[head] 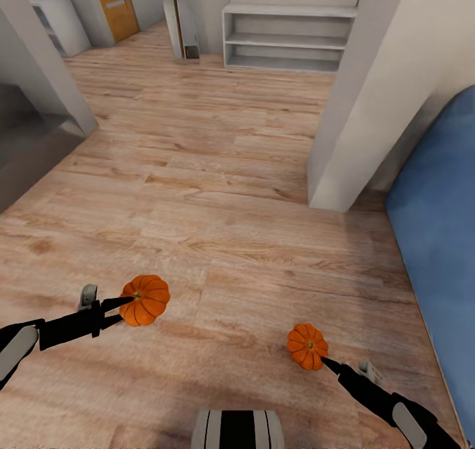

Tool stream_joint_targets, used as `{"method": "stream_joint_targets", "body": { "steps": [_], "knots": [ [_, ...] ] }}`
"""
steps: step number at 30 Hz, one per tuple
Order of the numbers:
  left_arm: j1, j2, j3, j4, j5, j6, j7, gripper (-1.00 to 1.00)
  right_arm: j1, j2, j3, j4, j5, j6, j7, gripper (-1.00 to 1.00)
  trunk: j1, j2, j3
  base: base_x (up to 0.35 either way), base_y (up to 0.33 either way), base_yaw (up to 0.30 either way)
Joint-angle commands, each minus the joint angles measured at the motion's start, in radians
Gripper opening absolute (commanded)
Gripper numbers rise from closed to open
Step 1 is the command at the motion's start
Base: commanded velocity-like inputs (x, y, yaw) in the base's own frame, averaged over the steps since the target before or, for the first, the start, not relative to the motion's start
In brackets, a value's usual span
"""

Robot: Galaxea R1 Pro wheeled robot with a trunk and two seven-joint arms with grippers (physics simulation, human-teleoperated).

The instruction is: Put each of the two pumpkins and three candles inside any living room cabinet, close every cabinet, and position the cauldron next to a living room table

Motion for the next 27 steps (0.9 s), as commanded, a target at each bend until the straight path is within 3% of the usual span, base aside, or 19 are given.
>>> {"method": "stream_joint_targets", "body": {
  "steps": [1,9,13,22,27],
  "knots": [
    [-0.001,0.001,-0.003,0.001,0.008,0.006,-0.002,-1.0,-0.002,0.0,-0.004,0.0,-0.007,0.009,-0.002,1.0,0.0,-0.001,-0.005,0.0,0.0,0.0],
    [-0.001,0.001,-0.003,0.003,0.008,0.006,-0.002,-1.0,-0.008,0.0,-0.004,0.0,-0.013,0.011,-0.014,1.0,0.004,-0.002,-0.036,0.0,0.0,0.0],
    [-0.001,0.001,-0.003,0.003,0.008,0.006,-0.002,-1.0,-0.009,-0.003,-0.005,0.002,-0.058,0.011,-0.016,1.0,0.006,-0.003,-0.051,0.0,0.0,0.0],
    [-0.001,0.001,-0.002,0.003,0.008,0.006,-0.002,-1.0,-0.013,-0.004,-0.005,0.0,-0.155,0.006,-0.079,1.0,0.006,-0.003,-0.051,0.0,0.0,0.0],
    [-0.001,0.001,-0.002,0.003,0.008,0.006,-0.002,-1.0,-0.013,-0.004,-0.004,0.0,-0.17,0.006,-0.087,1.0,0.006,-0.003,-0.051,0.074,0.0,0.0]
  ]
}}
